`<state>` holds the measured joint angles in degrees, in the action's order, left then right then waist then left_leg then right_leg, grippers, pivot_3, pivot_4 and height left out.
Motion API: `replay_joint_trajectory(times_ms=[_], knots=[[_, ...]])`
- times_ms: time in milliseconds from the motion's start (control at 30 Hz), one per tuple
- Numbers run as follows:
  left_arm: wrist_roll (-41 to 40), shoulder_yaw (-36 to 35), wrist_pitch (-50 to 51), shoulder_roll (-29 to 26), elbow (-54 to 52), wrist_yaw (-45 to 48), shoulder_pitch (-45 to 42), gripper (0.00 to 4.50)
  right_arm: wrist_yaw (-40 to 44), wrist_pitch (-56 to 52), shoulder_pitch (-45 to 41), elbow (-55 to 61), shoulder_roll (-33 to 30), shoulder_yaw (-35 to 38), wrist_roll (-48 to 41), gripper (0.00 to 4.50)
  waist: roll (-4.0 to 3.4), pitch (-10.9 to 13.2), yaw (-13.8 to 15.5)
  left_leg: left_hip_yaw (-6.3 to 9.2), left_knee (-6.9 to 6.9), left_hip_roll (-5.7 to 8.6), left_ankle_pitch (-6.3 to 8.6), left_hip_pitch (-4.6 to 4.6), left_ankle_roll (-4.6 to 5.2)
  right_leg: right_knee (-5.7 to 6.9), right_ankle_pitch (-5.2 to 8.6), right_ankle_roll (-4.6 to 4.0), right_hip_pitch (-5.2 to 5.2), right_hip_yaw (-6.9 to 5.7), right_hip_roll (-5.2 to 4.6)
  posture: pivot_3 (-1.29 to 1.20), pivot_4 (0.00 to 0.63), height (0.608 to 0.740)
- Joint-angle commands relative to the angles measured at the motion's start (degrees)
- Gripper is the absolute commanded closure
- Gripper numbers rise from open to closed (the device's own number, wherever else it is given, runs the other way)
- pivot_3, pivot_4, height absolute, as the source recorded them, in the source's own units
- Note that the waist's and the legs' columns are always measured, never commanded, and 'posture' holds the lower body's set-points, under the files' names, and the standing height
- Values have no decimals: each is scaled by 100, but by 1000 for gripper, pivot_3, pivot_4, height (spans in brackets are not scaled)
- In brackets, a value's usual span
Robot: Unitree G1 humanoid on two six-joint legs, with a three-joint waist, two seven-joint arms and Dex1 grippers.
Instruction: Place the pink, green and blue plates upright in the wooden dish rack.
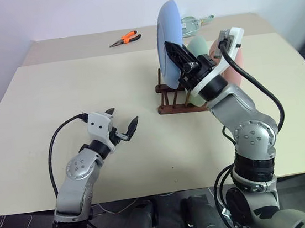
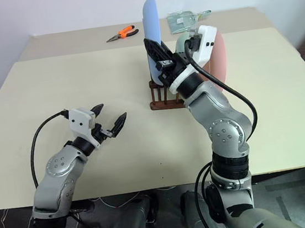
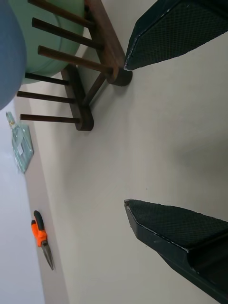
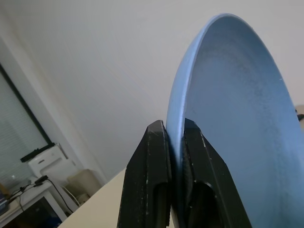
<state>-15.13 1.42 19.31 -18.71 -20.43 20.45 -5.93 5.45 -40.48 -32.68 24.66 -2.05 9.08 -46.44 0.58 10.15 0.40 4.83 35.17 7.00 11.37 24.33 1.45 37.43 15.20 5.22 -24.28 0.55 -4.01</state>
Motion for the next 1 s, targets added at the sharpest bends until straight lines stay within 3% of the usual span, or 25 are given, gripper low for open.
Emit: replay_joint_trajectory(times_ms=[33, 267, 367, 533, 833, 1000], knots=[[23, -39, -127, 9, -234, 41, -54, 43, -147, -13, 38, 84, 99, -83, -128, 4500, 0, 0, -1, 0, 0, 0, 0, 0, 1, 0, 0, 0, 0, 0, 0, 0, 150, 726], [25, -13, -134, 42, -271, 103, -44, 43, -332, -100, 257, -213, 63, -179, 87, 4500, 0, 0, -1, -1, 0, 0, 0, 0, 1, 0, 0, 0, 0, 0, 0, 0, 150, 726], [54, 26, -143, 43, -283, 123, -28, 0, -235, 6, 179, -404, -59, -263, 313, 3385, 0, 0, -2, -1, 0, 0, -2, 0, 2, 1, 0, 0, 0, 1, 1, 0, 150, 726], [98, 24, -156, 45, -295, 150, 13, 0, 292, 295, 31, -408, -624, -716, 1004, 908, 0, 0, 1, -3, 1, 0, -2, 0, 3, 1, 0, 0, -1, 1, 1, 0, 150, 726], [207, 177, -181, 132, -261, 202, -4, 0, 1675, 1530, -242, -171, -2260, -1809, 2884, 908, 0, 0, 22, -4, 7, 0, -2, 5, 4, -2, 0, 1, 1, 1, -1, 0, 150, 726], [200, 135, -208, 99, -117, 316, -94, 0, 1993, 1812, -77, -331, -3267, -1032, 3301, 908, 1, 0, 40, -3, 8, 0, -2, 10, 3, -5, 0, 1, 15, 0, -1, 0, 150, 726]])
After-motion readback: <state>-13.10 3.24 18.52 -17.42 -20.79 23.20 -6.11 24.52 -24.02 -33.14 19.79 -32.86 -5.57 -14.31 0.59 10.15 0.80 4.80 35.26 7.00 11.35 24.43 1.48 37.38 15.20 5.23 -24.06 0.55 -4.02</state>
